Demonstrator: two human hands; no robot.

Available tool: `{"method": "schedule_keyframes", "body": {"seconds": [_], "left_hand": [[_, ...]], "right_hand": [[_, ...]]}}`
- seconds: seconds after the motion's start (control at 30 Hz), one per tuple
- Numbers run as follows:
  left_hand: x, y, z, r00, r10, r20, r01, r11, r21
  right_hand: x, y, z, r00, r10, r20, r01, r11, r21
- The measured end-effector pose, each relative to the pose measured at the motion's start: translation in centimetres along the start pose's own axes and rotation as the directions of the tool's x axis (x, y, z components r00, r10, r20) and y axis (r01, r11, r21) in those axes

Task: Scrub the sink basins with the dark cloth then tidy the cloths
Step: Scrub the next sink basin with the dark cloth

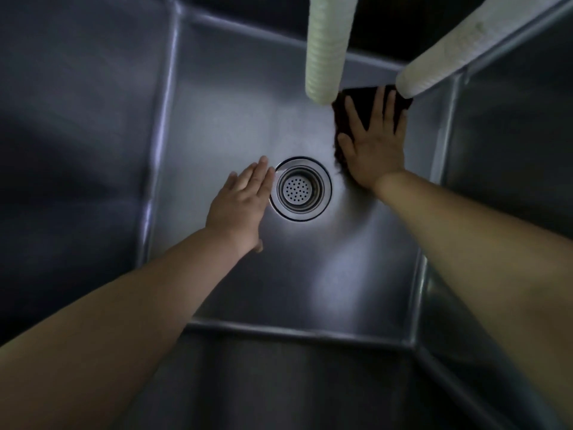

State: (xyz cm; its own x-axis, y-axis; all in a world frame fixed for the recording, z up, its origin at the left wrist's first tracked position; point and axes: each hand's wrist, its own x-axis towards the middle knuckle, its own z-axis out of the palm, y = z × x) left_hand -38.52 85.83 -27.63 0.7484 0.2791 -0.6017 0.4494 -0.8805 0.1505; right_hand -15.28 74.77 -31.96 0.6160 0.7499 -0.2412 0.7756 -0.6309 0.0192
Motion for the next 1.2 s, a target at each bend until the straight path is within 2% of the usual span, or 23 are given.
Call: {"method": "schedule_keyframes", "body": {"seconds": [0.07,0.13,0.27,0.4,0.5,0.53,0.6,0.7,0.87,1.03,1.2], "left_hand": [[-0.8,-0.4,0.2,0.998,-0.042,-0.037,0.04,0.997,-0.073],[-2.3,-0.8,0.6,0.994,-0.064,-0.093,0.059,0.997,-0.05],[-5.4,-2.7,0.3,0.98,-0.17,-0.099,0.169,0.985,-0.021],[-7.6,-5.2,-1.8,0.933,-0.334,-0.134,0.325,0.942,-0.085],[-8.8,-6.1,-2.3,0.907,-0.391,-0.155,0.375,0.919,-0.12],[-9.0,-6.2,-2.3,0.904,-0.397,-0.155,0.379,0.916,-0.133],[-9.0,-6.5,-1.9,0.905,-0.403,-0.14,0.379,0.91,-0.166],[-8.6,-6.4,-1.8,0.91,-0.399,-0.11,0.376,0.908,-0.183],[-7.9,-5.7,-1.5,0.916,-0.39,-0.089,0.372,0.913,-0.169],[-7.2,-5.0,-1.2,0.926,-0.364,-0.102,0.353,0.929,-0.109],[-7.2,-4.7,-1.2,0.934,-0.342,-0.101,0.335,0.939,-0.079]], "right_hand": [[-4.1,0.3,0.7,0.999,-0.016,0.042,0.016,1.0,-0.007],[-8.9,0.1,1.7,0.995,-0.071,0.073,0.074,0.996,-0.043],[-17.1,-2.4,2.9,0.952,-0.28,0.124,0.291,0.953,-0.088],[-19.5,-7.7,2.5,0.823,-0.544,0.167,0.555,0.832,-0.026],[-16.5,-12.0,2.2,0.694,-0.7,0.168,0.711,0.703,-0.011],[-14.8,-13.2,2.1,0.674,-0.72,0.164,0.732,0.682,-0.014],[-11.0,-15.3,1.5,0.71,-0.688,0.151,0.698,0.715,-0.022],[-5.2,-16.5,0.3,0.82,-0.556,0.135,0.563,0.826,-0.019],[1.1,-13.1,-0.9,0.912,-0.402,0.085,0.408,0.91,-0.071],[1.1,-6.0,-1.1,0.961,-0.265,0.08,0.268,0.963,-0.037],[-4.2,-0.8,-0.6,0.978,-0.14,0.153,0.145,0.989,-0.023]]}}
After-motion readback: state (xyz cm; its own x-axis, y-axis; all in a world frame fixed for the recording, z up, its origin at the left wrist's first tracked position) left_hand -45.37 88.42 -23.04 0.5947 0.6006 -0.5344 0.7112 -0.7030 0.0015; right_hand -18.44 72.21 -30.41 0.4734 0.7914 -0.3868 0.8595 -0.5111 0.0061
